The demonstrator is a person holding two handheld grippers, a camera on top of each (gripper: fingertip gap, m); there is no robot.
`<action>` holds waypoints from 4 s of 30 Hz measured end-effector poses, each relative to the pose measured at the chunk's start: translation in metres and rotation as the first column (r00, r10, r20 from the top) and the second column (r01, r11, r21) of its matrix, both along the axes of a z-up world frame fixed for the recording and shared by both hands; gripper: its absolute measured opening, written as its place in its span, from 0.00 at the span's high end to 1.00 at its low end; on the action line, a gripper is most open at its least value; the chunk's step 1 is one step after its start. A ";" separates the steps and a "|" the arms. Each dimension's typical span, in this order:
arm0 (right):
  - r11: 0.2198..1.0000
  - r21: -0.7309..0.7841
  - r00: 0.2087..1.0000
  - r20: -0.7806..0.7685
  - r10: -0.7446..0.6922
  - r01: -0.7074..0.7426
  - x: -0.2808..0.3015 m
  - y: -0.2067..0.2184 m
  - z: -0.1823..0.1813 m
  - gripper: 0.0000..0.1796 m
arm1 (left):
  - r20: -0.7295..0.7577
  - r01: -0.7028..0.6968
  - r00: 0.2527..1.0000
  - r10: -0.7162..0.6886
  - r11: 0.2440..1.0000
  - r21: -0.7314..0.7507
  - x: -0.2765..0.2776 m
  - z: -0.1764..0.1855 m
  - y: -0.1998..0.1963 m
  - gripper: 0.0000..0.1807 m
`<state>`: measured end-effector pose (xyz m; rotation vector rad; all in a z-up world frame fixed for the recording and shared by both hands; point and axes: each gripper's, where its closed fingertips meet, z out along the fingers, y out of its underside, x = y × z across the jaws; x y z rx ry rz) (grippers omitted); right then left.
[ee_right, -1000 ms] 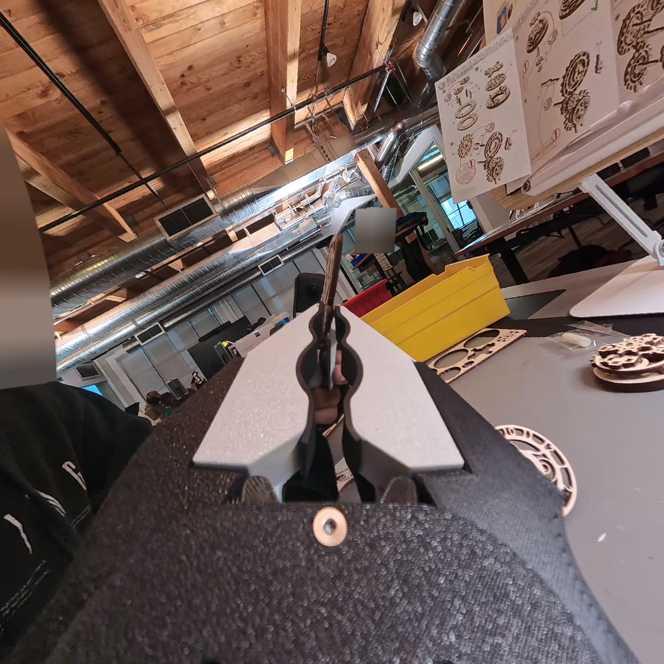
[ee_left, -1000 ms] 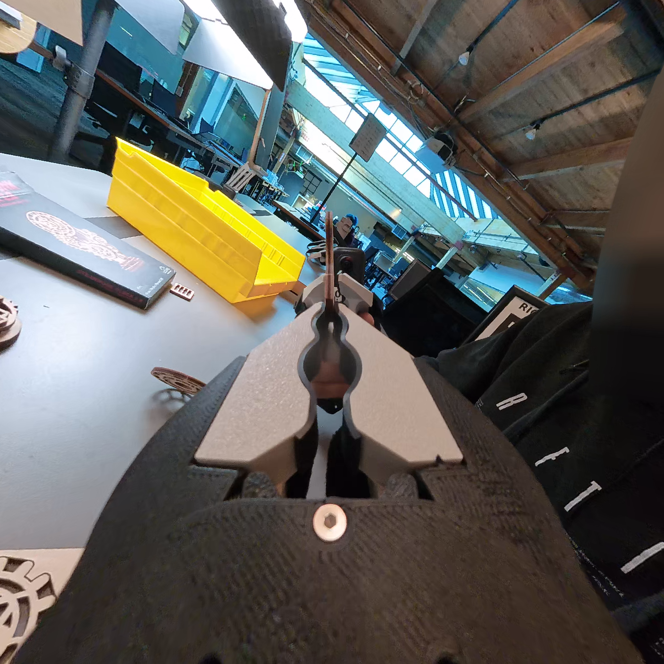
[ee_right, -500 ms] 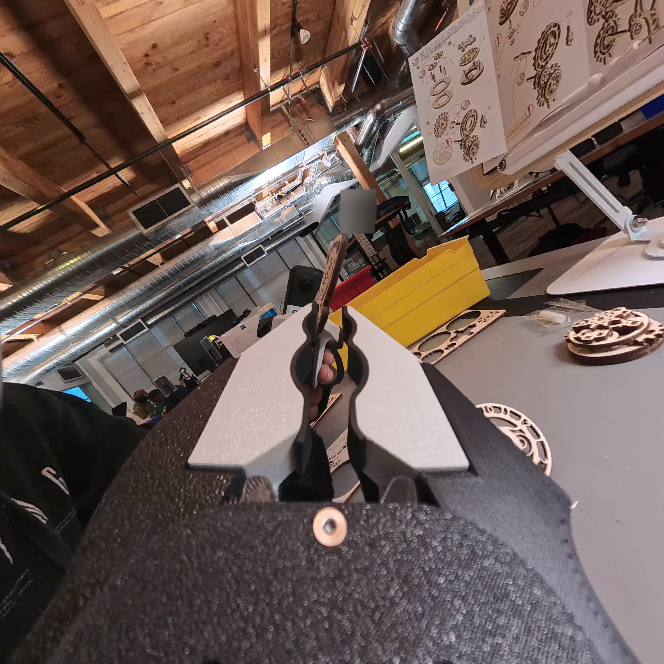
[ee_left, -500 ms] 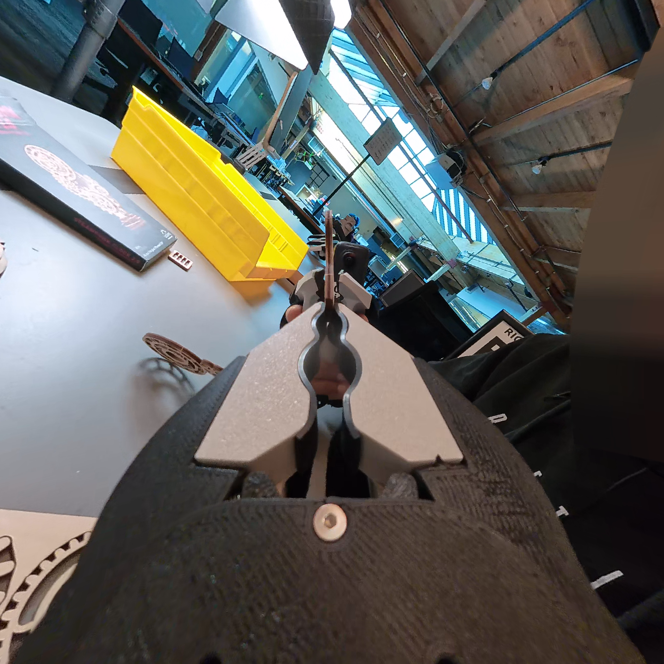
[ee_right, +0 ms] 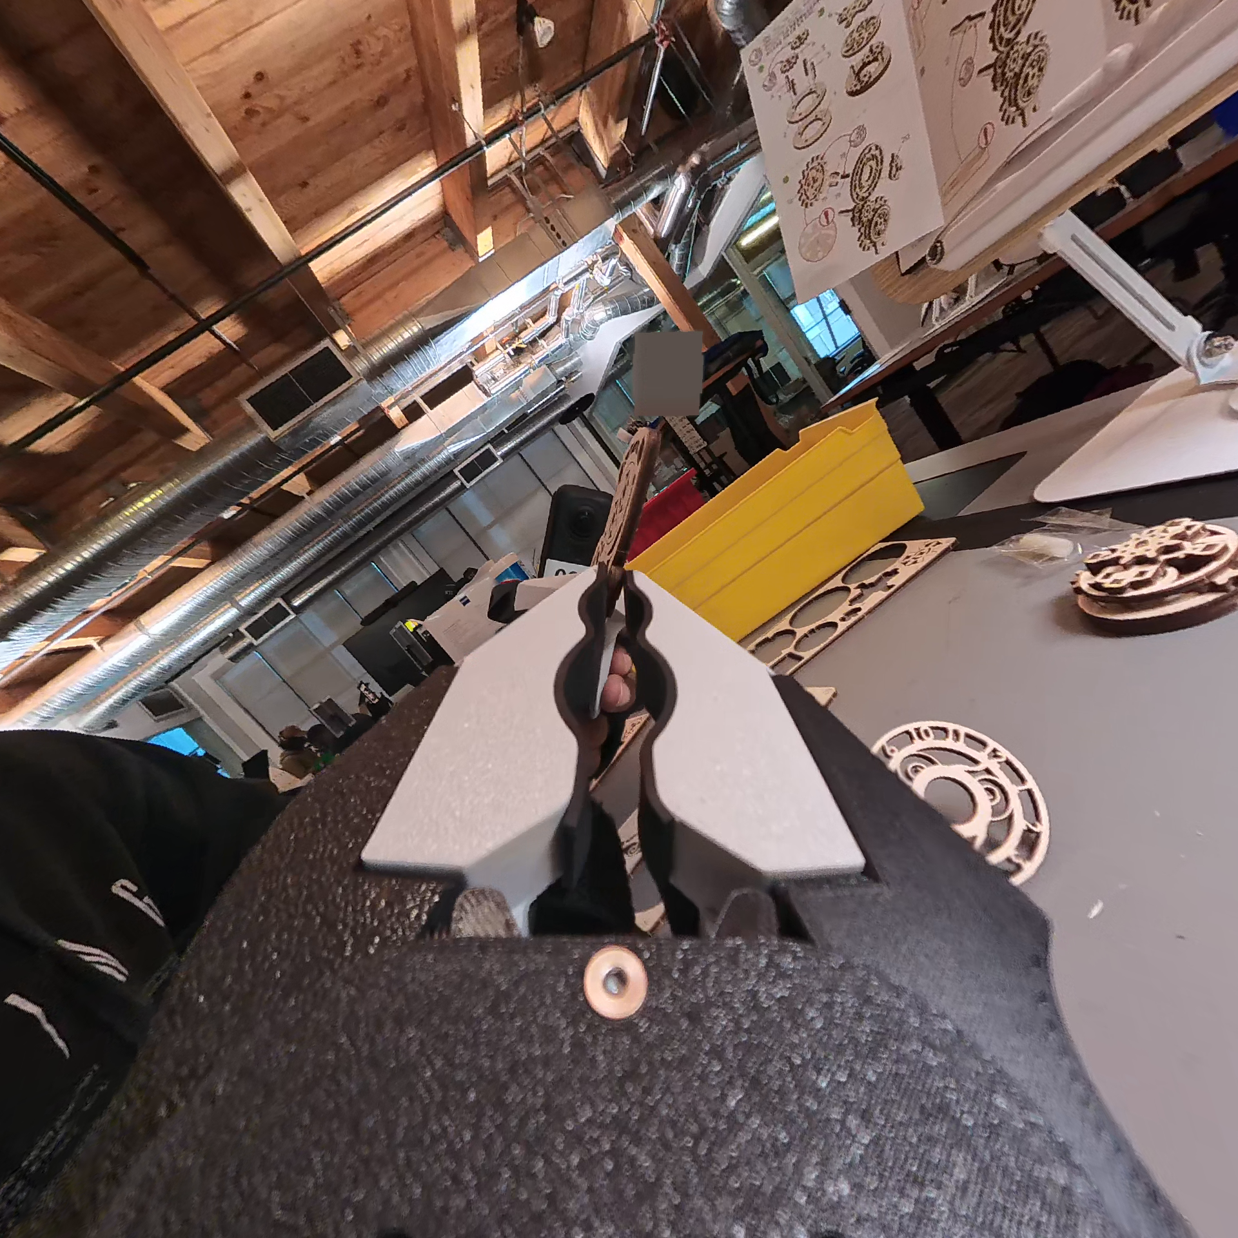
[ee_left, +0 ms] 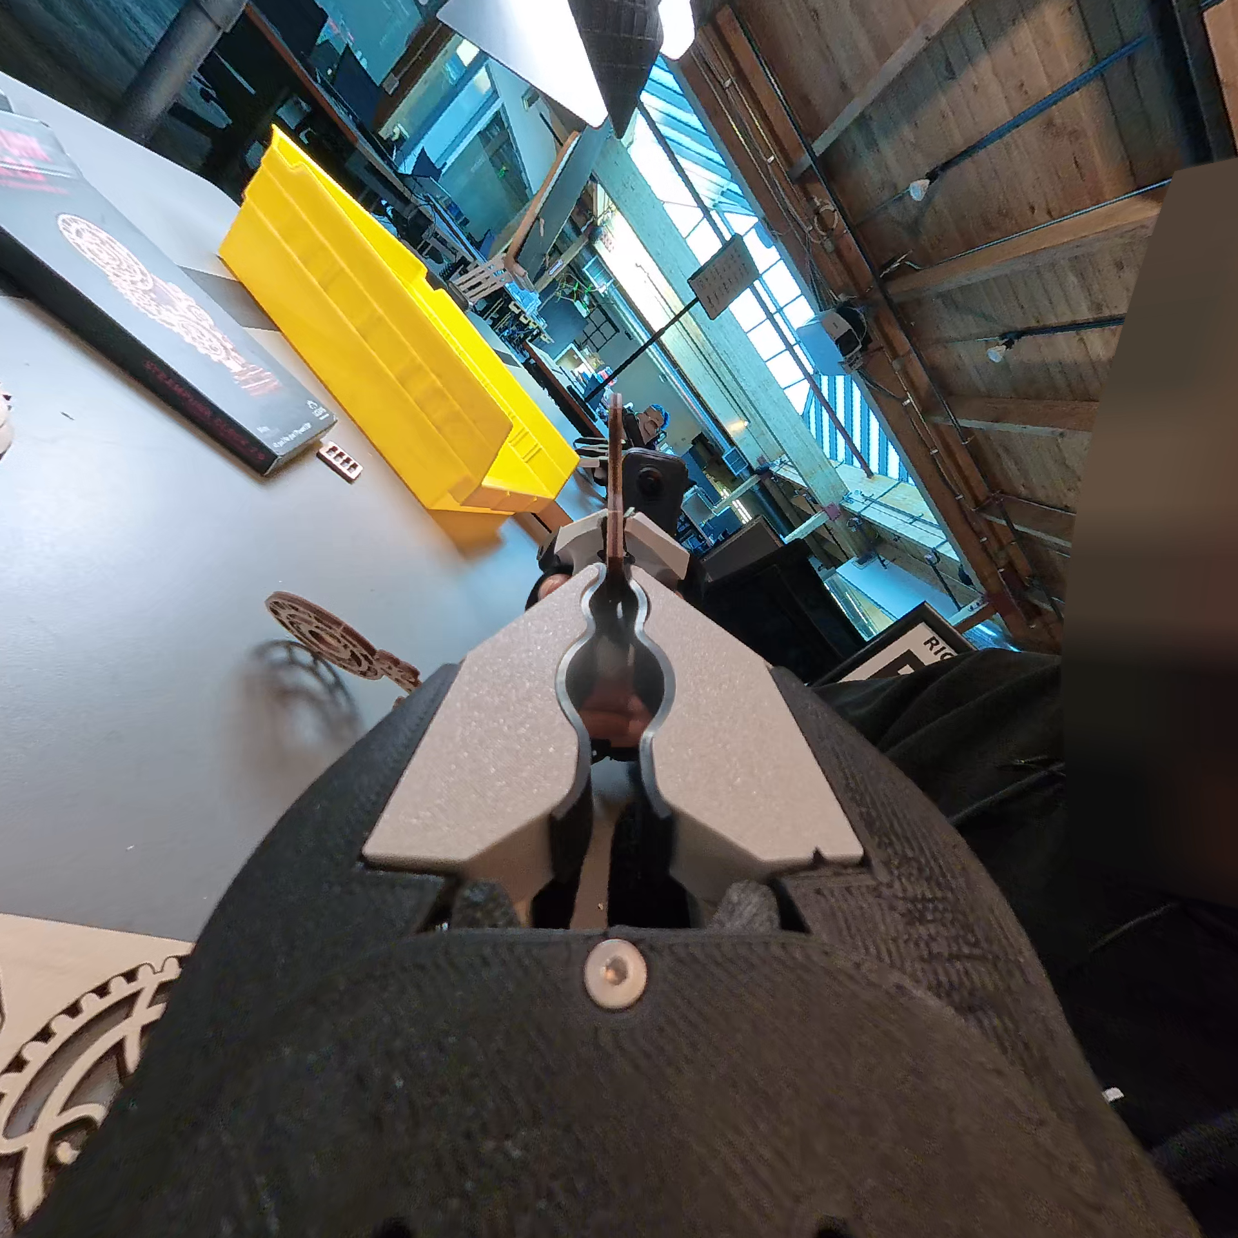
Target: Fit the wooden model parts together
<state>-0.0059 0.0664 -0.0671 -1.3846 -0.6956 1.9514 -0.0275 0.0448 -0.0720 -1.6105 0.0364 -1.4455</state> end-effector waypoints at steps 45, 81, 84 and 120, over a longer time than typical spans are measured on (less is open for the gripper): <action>1.000 -0.008 0.999 0.028 0.016 -0.016 0.001 0.000 -0.011 0.99 | 0.011 -0.005 1.000 0.005 1.000 0.016 -0.005 -0.009 0.002 1.00; 1.000 0.020 1.000 0.003 0.006 -0.006 0.007 0.002 -0.007 0.97 | 0.018 -0.031 0.999 0.030 0.995 0.090 -0.012 0.003 0.001 1.00; 1.000 0.023 1.000 0.005 0.013 -0.013 0.007 0.001 -0.007 0.96 | 0.019 -0.031 0.999 0.029 0.995 0.093 -0.011 0.003 0.001 1.00; 0.478 0.754 0.710 0.020 -0.704 0.452 -0.068 0.163 0.115 0.95 | -0.502 -0.283 0.829 0.248 0.959 0.006 -0.067 -0.075 0.022 0.99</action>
